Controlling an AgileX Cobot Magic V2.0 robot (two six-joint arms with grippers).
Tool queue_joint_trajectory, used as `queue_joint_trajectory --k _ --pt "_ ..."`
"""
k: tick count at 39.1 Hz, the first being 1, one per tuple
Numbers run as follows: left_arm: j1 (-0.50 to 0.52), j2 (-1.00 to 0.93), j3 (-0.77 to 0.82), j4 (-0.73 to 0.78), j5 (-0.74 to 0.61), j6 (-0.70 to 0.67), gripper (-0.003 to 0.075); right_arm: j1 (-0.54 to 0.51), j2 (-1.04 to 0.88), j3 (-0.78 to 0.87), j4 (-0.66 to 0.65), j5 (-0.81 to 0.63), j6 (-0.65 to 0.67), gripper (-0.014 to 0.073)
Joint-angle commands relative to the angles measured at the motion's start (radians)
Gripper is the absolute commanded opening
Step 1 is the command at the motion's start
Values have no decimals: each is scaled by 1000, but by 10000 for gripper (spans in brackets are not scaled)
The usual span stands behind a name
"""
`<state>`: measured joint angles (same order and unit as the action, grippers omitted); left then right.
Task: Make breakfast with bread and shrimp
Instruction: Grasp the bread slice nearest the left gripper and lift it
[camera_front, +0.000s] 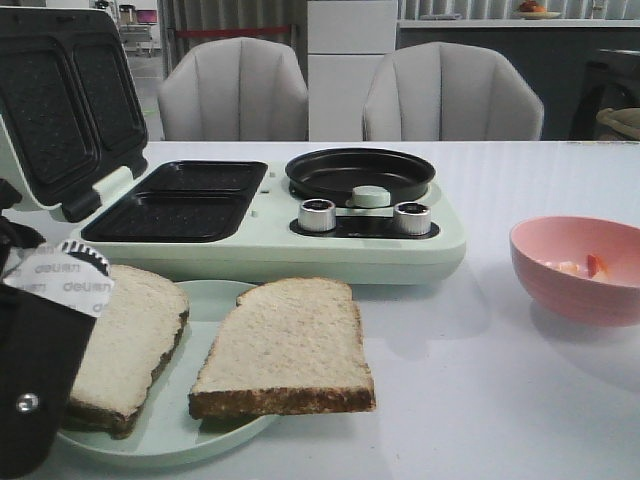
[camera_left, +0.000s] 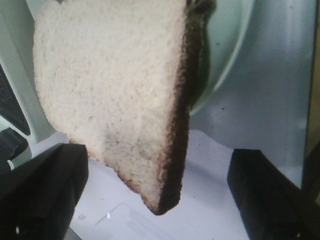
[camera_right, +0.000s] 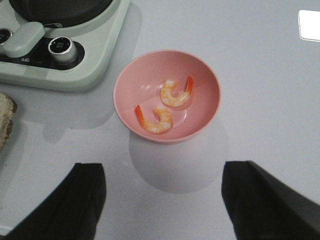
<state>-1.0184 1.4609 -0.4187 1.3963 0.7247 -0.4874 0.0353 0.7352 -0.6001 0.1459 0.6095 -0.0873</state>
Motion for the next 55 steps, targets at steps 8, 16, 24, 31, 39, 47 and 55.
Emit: queue_joint_trajectory --k 8,16,24,31,39,47,55 --pt "-7 35 -23 69 68 -50 458 -3 3 -35 5 -73 -9 591" --pt "-7 35 -23 65 75 -50 281 -3 3 -35 5 -73 -9 591" --pt "-7 35 -23 61 95 -50 169 -3 3 -35 5 -73 -9 591" --pt "-9 27 -30 43 131 -50 112 -3 3 -35 5 -73 -9 591" --pt "-45 -20 -30 34 142 -52 98 -3 3 -35 5 -73 -9 591" --pt "-82 -102 -30 4 200 -52 98 -3 3 -35 5 -73 -9 591" --pt "-146 -228 -30 9 301 -52 98 -3 3 -35 5 -73 -9 591"
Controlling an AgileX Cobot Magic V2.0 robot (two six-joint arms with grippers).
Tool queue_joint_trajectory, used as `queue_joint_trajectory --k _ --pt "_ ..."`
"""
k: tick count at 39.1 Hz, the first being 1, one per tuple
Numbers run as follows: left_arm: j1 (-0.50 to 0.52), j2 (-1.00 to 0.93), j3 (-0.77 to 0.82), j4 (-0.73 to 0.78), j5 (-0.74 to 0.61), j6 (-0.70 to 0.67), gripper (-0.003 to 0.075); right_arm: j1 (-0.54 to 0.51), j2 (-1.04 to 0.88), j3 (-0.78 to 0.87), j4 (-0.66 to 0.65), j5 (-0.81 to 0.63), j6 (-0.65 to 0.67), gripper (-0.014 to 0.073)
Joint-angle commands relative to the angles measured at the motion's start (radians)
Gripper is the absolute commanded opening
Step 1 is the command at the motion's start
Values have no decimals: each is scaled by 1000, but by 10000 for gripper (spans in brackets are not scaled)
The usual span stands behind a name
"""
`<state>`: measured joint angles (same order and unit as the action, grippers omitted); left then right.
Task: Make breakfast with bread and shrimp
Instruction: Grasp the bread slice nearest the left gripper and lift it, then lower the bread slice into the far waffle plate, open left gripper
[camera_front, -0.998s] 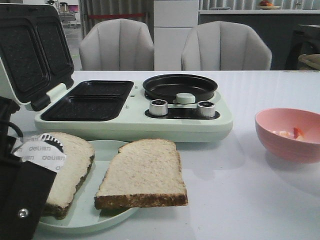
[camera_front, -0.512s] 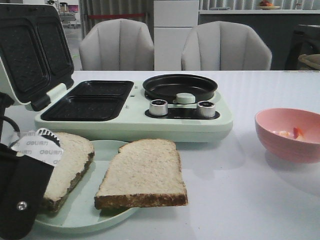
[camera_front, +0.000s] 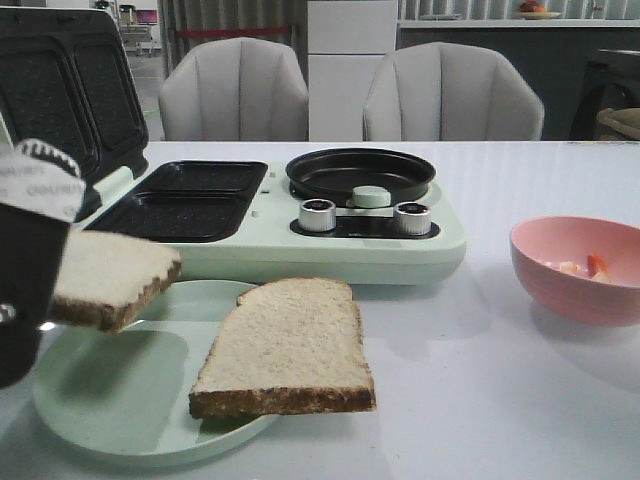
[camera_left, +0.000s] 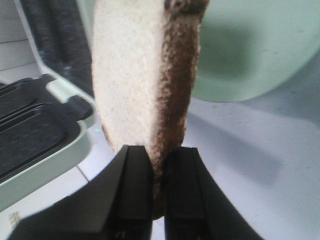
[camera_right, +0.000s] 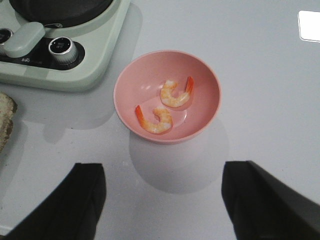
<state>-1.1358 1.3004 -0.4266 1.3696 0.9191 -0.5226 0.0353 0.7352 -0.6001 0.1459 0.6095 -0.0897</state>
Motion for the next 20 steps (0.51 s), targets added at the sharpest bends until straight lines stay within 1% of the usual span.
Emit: queue_joint_trajectory --k 1,6,11,14,17,20 --pt "-40 -88 -22 42 122 -17 98 -3 3 -35 5 -73 -7 591" --pt "-91 -169 -22 78 190 -17 98 -3 3 -35 5 -73 -7 591" --pt "-124 -242 -22 181 208 -17 98 -3 3 -35 5 -73 -7 591" --pt "-124 -264 -30 255 203 -17 98 -3 3 -35 5 -73 -7 591" --pt "-100 -264 -63 269 191 -17 98 -3 3 -35 5 -73 -7 591" --pt "-51 -260 -103 269 114 -17 98 -3 3 -35 5 -73 -7 591"
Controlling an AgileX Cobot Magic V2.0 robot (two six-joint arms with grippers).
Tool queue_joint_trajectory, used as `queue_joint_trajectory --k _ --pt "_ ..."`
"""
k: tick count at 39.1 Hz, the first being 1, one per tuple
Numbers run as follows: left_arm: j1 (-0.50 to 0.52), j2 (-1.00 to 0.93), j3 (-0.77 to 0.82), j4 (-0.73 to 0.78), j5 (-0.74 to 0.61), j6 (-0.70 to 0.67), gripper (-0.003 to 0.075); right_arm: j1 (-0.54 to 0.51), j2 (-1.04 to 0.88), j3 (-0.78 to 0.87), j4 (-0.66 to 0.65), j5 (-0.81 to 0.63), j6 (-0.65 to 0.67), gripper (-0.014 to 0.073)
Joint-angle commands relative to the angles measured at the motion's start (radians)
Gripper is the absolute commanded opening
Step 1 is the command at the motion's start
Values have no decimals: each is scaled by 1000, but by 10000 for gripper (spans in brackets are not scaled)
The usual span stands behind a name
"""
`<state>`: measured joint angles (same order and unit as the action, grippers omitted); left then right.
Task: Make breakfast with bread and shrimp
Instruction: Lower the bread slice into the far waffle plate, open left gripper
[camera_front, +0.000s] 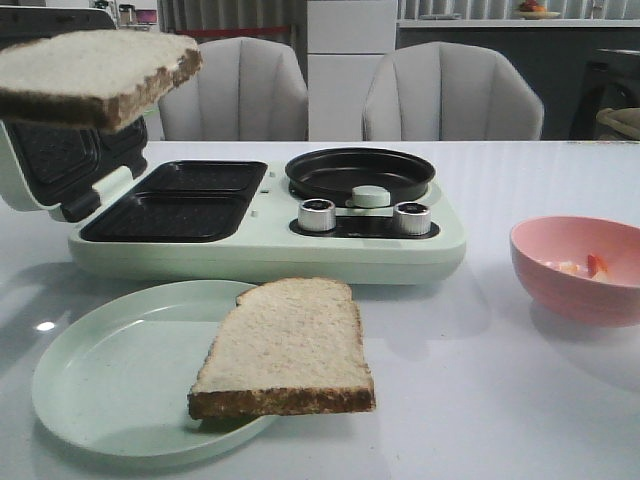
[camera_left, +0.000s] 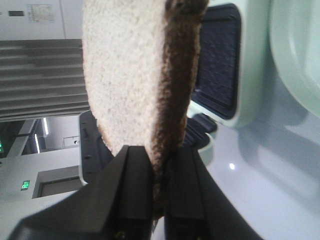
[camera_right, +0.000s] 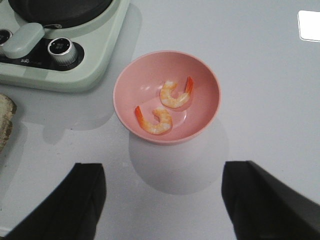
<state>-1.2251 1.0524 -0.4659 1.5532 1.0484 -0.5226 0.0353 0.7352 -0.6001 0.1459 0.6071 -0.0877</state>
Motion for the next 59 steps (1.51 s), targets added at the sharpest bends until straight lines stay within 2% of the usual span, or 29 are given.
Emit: queue_joint_trajectory --k 1,6,9,14,21,27,36,44,59 --pt "56 -12 -81 85 -50 -17 98 -3 3 -35 5 -70 -9 591" --pt "192 3 -148 87 -236 -17 98 -3 3 -35 5 -70 -9 591" --pt "280 44 -197 87 -296 -17 98 -3 3 -35 5 -70 -9 591" --pt "442 152 -283 87 -367 -17 98 -3 3 -35 5 -70 -9 591" --pt "570 345 -424 87 -417 -17 98 -3 3 -35 5 -70 -9 591" --pt "618 516 -547 87 -413 -17 98 -3 3 -35 5 -70 -9 591" --pt "634 687 -681 97 -444 -17 98 -3 3 -35 5 -70 -9 591" --pt "675 790 -779 132 -537 -12 98 -3 3 -35 5 -70 -9 591" --pt "772 911 -925 149 -603 -6 98 -3 3 -35 5 -70 -9 591"
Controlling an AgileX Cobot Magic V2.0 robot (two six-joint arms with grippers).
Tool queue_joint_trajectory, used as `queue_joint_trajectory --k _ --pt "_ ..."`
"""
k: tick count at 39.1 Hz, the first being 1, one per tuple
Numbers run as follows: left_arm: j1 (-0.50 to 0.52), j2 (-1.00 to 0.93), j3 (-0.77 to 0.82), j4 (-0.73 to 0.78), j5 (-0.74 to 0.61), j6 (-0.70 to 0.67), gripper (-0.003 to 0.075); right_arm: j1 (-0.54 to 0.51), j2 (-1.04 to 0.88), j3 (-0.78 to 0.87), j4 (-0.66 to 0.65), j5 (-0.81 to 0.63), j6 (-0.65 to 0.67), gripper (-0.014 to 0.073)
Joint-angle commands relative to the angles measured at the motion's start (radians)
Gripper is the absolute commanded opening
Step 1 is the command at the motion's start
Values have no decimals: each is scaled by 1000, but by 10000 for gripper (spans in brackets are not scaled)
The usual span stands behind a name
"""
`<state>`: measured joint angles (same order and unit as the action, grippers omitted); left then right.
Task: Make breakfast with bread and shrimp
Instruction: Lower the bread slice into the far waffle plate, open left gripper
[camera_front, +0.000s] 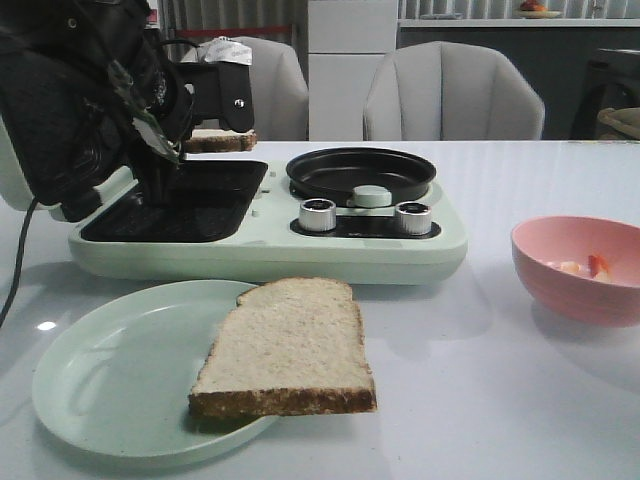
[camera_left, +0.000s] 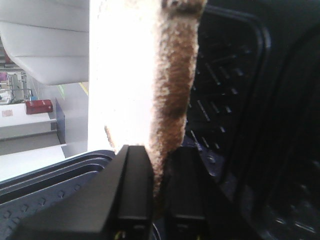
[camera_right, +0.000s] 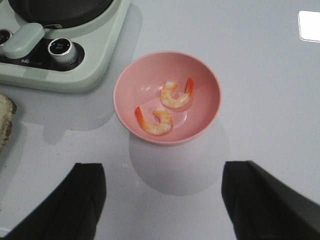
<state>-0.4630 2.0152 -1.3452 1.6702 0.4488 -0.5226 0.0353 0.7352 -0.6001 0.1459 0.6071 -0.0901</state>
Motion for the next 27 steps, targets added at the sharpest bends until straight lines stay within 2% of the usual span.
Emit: queue_joint_trajectory --k 1,7,15,21,27 --pt "12 -52 -46 32 -19 5 98 -3 3 -35 5 -70 -6 591" --pt "29 -42 -46 32 -115 29 99 -3 3 -35 5 -70 -6 591" --pt "34 -26 -46 32 -27 31 126 -3 3 -35 5 -70 -6 591" --pt "34 -22 -46 32 -29 31 205 -3 3 -35 5 -70 -6 591" --pt "34 -22 -46 32 -18 31 326 -3 3 -35 5 -70 -6 591"
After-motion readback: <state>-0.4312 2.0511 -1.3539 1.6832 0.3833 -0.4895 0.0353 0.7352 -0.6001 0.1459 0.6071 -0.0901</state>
